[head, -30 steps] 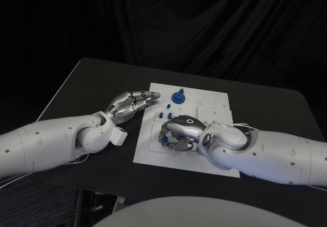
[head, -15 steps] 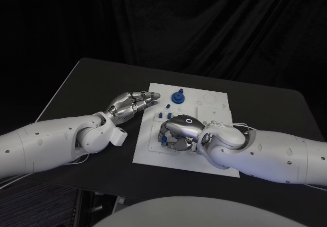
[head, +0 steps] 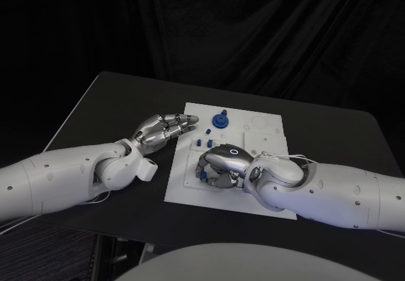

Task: Assemble the parts on the task board

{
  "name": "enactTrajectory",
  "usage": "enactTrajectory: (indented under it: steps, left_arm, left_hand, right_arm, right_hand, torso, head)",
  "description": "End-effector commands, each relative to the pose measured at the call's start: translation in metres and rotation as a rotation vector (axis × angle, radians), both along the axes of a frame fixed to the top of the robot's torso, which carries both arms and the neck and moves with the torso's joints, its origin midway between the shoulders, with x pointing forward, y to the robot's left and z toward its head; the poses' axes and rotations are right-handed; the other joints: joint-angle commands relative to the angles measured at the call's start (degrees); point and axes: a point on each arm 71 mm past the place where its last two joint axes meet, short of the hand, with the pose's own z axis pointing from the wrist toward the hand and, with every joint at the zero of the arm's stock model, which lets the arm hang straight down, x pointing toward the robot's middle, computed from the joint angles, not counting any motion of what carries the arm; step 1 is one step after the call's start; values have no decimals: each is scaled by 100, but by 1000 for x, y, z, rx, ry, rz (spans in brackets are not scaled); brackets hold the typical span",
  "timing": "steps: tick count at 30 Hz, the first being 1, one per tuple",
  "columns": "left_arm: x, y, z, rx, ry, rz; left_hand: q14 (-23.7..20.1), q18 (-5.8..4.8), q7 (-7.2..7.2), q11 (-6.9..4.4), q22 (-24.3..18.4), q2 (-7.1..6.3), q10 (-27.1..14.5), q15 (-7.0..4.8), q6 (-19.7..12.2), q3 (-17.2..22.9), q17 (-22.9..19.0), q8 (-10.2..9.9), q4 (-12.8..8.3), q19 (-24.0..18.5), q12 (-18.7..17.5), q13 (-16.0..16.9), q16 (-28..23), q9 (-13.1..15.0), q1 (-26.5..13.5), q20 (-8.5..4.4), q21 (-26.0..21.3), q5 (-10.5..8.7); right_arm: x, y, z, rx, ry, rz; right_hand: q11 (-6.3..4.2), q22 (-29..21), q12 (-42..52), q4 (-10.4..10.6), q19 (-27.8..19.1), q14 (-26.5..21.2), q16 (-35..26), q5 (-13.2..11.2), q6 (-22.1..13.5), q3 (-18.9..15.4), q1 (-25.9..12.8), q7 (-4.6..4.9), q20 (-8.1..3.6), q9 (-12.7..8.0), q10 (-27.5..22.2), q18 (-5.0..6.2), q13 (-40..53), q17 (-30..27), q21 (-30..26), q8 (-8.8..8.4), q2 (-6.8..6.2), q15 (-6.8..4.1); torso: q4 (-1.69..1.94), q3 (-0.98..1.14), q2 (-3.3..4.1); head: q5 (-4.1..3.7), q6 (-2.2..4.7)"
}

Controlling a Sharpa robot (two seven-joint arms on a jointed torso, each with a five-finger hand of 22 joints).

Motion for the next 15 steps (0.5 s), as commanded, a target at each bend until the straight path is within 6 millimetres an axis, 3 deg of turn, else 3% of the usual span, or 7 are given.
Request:
enactTrajectory:
  steps: [1, 8, 13, 14, 15]
  left_arm:
    - [-1, -2, 0, -15, 3, -12]
    - [-1, -1, -1, -11, 8, -12]
    - [-2, -1, -2, -10, 11, -13]
    - [-2, -1, -2, -10, 11, -12]
    - [-2, -1, -2, -9, 12, -12]
  left_hand:
    - [47, -84, 279, 5, 5, 12, 44, 12, 27, 37, 6, 33, -11, 30, 26, 5, 25, 7, 28, 9, 2, 14]
    - [45, -86, 280, 6, 6, 14, 41, 12, 25, 42, 5, 32, -8, 32, 24, 4, 23, 6, 25, 8, 2, 13]
    - [45, -86, 280, 6, 6, 14, 41, 12, 25, 42, 5, 32, -8, 32, 24, 4, 23, 6, 25, 8, 2, 13]
    - [45, -86, 280, 6, 6, 14, 41, 12, 25, 42, 5, 32, -8, 32, 24, 4, 23, 6, 25, 8, 2, 13]
    - [45, -86, 280, 6, 6, 14, 41, 12, 25, 42, 5, 32, -8, 32, 24, 4, 23, 6, 25, 8, 2, 13]
  right_arm:
    - [-2, -1, -1, -8, 3, -2]
    - [-2, -3, -2, -14, 8, -7]
    - [-1, -4, -3, -23, 13, -12]
    - [-1, -4, -4, -26, 15, -12]
    - [-1, -4, -4, -30, 17, -11]
  right_hand:
    - [-152, 631, -33, 10, 23, 8, -38, -33, -25, -37, -13, -16, -12, 63, 204, -16, 6, -14, -22, 58, 39, -4]
    - [-150, 625, -86, 33, 19, 6, -48, -52, -95, -82, -12, -20, -13, 201, 208, -14, 0, -17, -49, 150, 35, -2]
    - [-90, 612, -204, 70, 3, -20, -85, -45, -371, -128, -19, 29, 13, 342, 79, -11, -22, -72, -110, 170, 13, 42]
    - [-52, 603, -258, 89, -9, -31, -98, -39, -521, -141, -31, 64, 32, 361, -11, -9, -37, -91, -147, 132, 1, 71]
    - [50, 585, -438, 140, -34, -59, -129, 29, -857, -155, -94, 155, 77, 292, -331, -17, -107, -144, -213, -42, -42, 152]
  torso:
    - [0, -1, -1]
    - [-2, 0, -1]
    - [-5, 1, -3]
    - [-5, 1, -3]
    - [-6, 2, -4]
  head:
    - [-2, -1]
    - [-19, -1]
    - [-17, -1]
    - [-13, -1]
    - [-12, -1]
